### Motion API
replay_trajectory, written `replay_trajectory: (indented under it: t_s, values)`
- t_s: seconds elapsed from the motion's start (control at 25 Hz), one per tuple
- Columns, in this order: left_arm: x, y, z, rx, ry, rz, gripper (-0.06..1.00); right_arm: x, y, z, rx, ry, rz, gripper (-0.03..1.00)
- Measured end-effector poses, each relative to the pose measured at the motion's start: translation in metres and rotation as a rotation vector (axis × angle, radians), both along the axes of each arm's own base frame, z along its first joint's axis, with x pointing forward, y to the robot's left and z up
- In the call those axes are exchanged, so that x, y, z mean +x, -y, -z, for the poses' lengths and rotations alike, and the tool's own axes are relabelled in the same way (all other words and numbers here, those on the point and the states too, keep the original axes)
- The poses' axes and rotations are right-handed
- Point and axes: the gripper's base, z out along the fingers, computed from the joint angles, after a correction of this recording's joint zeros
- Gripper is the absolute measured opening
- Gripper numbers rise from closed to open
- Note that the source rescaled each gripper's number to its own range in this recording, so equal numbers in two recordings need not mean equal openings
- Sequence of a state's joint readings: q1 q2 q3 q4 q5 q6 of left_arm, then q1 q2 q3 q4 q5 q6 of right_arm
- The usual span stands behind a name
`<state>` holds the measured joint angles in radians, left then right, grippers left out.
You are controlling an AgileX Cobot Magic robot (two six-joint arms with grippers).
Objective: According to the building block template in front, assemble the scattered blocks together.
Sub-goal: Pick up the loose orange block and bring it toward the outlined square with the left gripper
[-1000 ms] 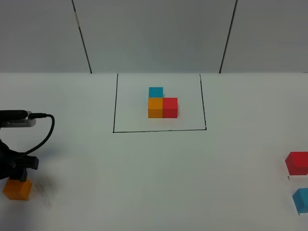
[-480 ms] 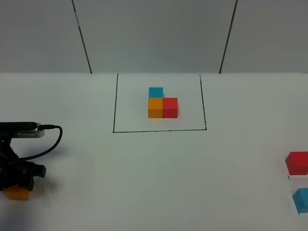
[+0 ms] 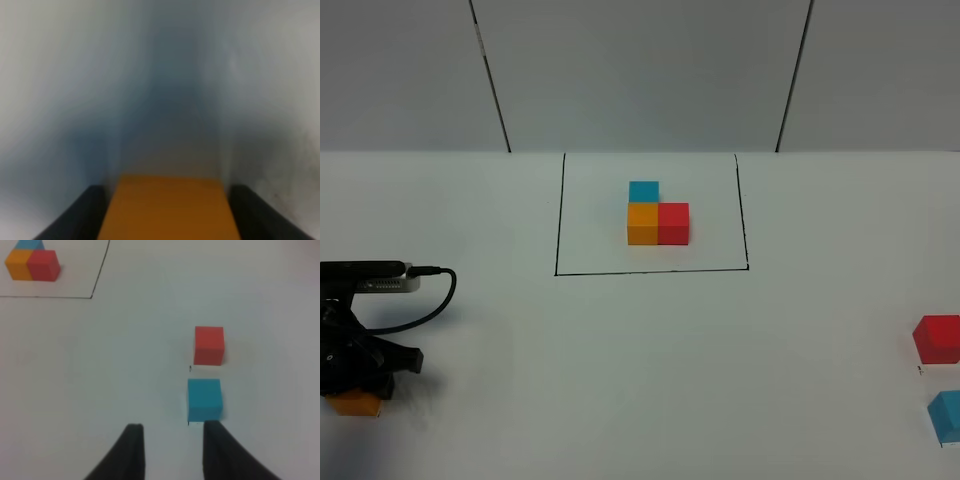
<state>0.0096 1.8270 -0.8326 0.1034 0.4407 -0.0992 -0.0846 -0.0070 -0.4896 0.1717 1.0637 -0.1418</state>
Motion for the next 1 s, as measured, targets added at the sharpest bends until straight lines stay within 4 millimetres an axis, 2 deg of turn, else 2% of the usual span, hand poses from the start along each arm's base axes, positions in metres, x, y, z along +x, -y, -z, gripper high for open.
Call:
replay_trajectory:
  t_s: [0.04,0.28,0.4,0.48,0.64,0.72,0.84,0.92,1.0]
  values:
    - [0.0,0.0,0.0,0.0,0.005,0.0,0.0,0.0,0.0,0.0,0.0,0.0,0.0,0.0]
    - [0.008,0.003,-0.008,0.0,-0.006,0.043,0.0,0.0,0.0,0.0,0.0,0.0,0.0,0.0]
    - [0.022,0.024,-0.023,-0.021,-0.002,0.19,0.0,0.0,0.0,0.0,0.0,0.0,0.0,0.0]
    - [0.032,0.05,-0.037,-0.052,0.012,0.355,0.0,0.0,0.0,0.0,0.0,0.0,0.0,0.0]
    - [0.041,0.125,-0.069,-0.11,0.106,0.815,0.0,0.0,0.0,0.0,0.0,0.0,0.0,0.0]
    - [0.037,0.166,-0.085,-0.131,0.174,1.045,0.0,0.0,0.0,0.0,0.0,0.0,0.0,0.0]
    - [0.02,0.218,-0.102,-0.131,0.249,1.366,0.0,0.0,0.0,0.0,0.0,0.0,0.0,0.0]
    - [0.009,0.243,-0.107,-0.135,0.269,1.473,0.0,0.0,0.0,0.0,0.0,0.0,0.0,0.0]
    - [0.005,0.259,-0.108,-0.145,0.266,1.517,0.0,0.0,0.0,0.0,0.0,0.0,0.0,0.0]
